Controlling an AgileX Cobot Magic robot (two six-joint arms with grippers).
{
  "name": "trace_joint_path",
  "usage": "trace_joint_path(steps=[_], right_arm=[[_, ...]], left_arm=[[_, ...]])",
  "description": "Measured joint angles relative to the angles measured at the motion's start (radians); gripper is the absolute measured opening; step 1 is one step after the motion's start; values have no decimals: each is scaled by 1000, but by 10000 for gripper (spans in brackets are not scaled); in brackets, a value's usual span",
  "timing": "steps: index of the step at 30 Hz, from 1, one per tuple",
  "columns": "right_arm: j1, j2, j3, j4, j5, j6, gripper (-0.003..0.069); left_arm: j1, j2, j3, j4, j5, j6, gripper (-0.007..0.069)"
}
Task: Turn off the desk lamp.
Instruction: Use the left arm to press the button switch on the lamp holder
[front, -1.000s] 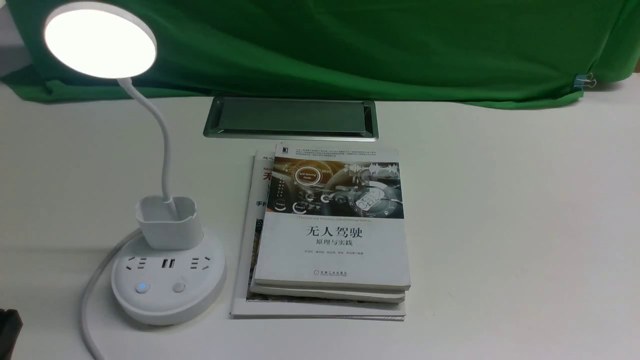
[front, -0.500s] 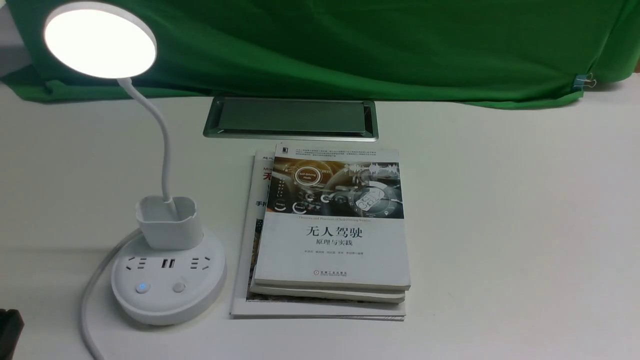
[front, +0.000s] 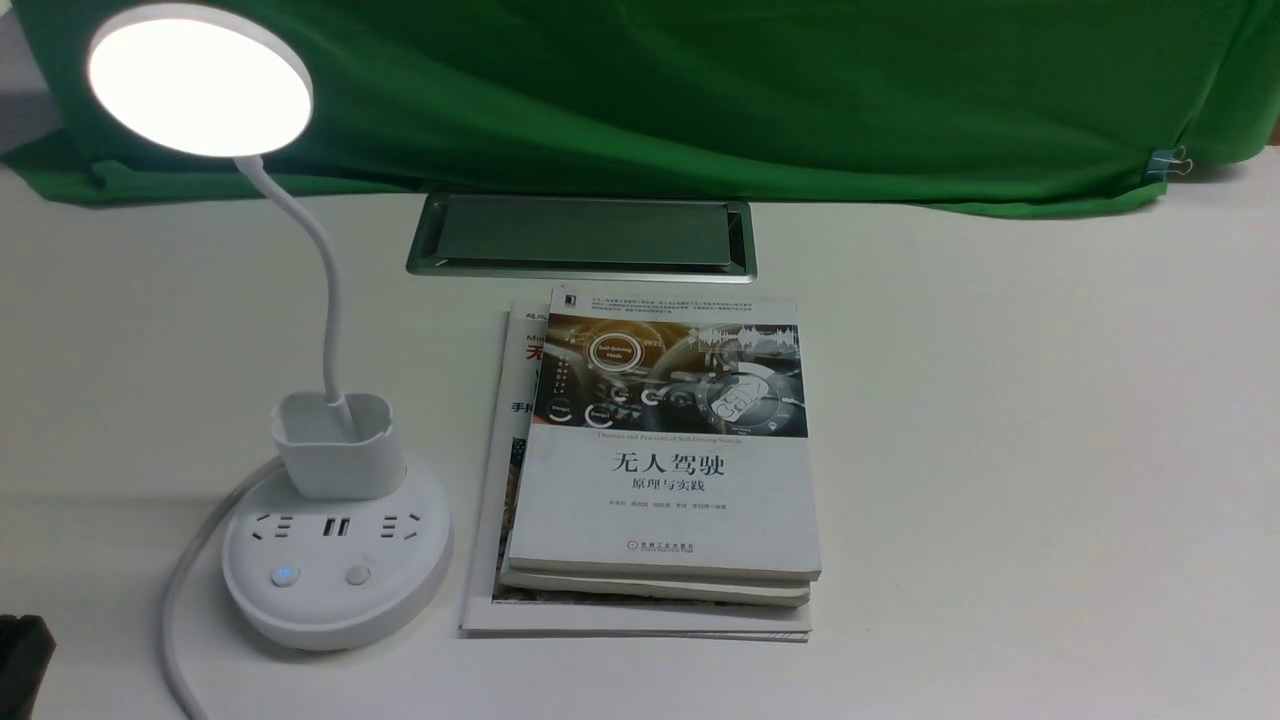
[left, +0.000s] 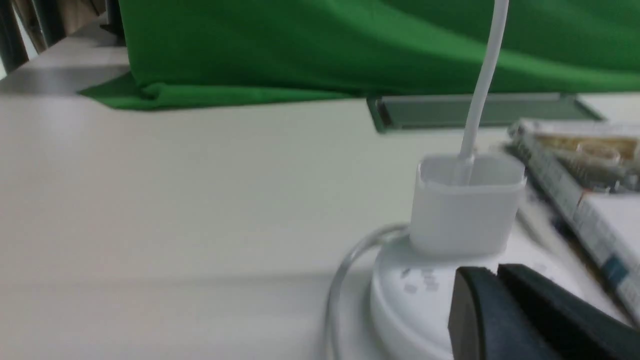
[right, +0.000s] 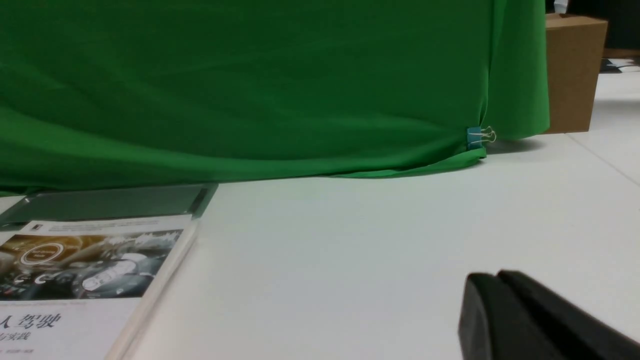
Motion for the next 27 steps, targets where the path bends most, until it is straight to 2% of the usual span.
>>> trace_joint_path(steps=[6, 16, 23, 27], right_arm=[[0, 0, 0, 0, 0, 0, 36], [0, 0, 0, 0, 0, 0, 36], [0, 0, 0, 0, 0, 0, 36], [0, 0, 0, 0, 0, 0, 36]], left_arm=[[0, 0, 0, -106, -190, 0, 19], [0, 0, 0, -128, -516, -11, 19], [0, 7, -2, -104, -661, -268, 19], [0, 72, -94, -76, -532, -325, 19]])
